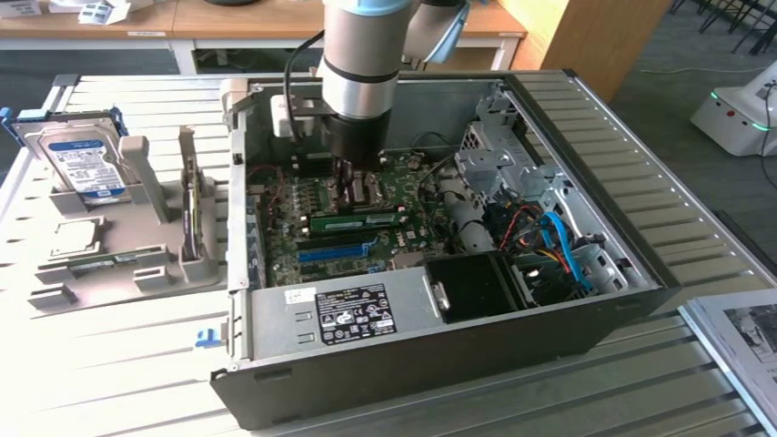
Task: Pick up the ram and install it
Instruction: 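Press down the ram until it locks into place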
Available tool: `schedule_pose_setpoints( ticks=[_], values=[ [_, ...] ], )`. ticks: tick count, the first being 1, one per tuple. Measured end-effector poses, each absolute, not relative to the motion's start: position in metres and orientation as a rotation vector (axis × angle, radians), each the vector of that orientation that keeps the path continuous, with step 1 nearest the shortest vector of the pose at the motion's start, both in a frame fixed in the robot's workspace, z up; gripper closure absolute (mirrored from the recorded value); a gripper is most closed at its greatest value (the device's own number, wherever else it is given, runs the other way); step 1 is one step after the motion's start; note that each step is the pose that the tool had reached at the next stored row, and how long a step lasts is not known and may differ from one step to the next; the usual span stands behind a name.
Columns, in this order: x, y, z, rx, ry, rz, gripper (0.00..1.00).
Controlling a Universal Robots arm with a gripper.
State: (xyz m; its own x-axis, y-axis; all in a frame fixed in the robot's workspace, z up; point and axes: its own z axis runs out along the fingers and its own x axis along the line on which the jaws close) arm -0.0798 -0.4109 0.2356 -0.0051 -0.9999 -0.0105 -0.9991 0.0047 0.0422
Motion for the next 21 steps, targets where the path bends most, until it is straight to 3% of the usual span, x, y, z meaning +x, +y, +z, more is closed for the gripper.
schedule_pose_setpoints(
  ticks=[21],
  values=[
    [-0.0847, -0.4109, 0.2303, 2.200, -2.211, -0.058, 0.90]
  ],
)
